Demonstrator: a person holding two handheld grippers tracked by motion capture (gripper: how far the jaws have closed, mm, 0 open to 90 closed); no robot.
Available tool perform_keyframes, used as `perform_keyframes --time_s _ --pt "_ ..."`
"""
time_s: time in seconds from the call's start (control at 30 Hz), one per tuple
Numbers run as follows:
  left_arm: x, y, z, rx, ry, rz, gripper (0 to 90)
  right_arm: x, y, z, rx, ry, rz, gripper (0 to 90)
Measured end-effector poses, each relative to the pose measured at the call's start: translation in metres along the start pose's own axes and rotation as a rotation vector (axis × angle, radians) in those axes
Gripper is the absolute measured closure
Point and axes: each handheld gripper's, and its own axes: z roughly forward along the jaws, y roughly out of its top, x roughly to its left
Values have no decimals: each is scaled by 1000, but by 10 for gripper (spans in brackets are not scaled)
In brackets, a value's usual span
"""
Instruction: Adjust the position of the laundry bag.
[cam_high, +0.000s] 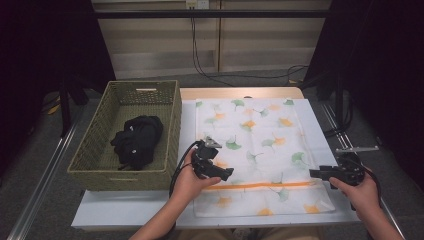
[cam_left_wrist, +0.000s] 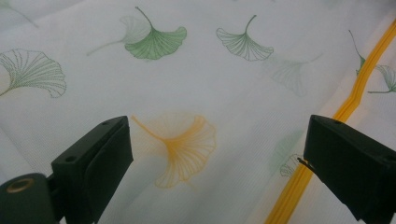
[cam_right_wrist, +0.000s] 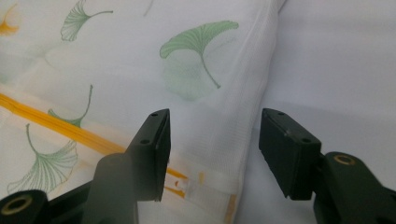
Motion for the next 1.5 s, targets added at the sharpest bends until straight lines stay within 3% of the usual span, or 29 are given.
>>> perform_keyframes --time_s 0.47,0.7,0.73,0.87,0.93,1.0,1.07,1.1,1.23,1.3,1.5 --pt "0 1 -1 13 -10 20 76 4 -18 -6 37 8 -16 435" --pt "-3 1 0 -1 -6 6 75 6 -23 -8 24 19 -9 441" --pt "-2 1 -1 10 -6 20 76 7 -24 -9 27 20 2 441" --pt "-3 2 -1 0 -2 10 76 11 -27 -10 28 8 -22 459" --pt "-3 2 -1 5 -3 22 76 15 -30 -11 28 -26 -26 540" --pt "-4 2 1 -7 -13 13 76 15 -30 -10 33 -32 -36 567" --pt "-5 2 1 7 -8 31 76 13 -30 -11 33 -52 -22 656" --pt "-7 2 2 4 -8 20 76 12 -30 -11 32 -57 -18 690" --pt "-6 3 1 4 -9 34 76 17 -29 -10 45 -94 -33 725" --pt "-5 3 1 4 -6 30 76 20 -27 -10 60 -88 -31 809" --pt "-5 3 0 13 1 36 76 24 -26 -9 75 -84 -45 847"
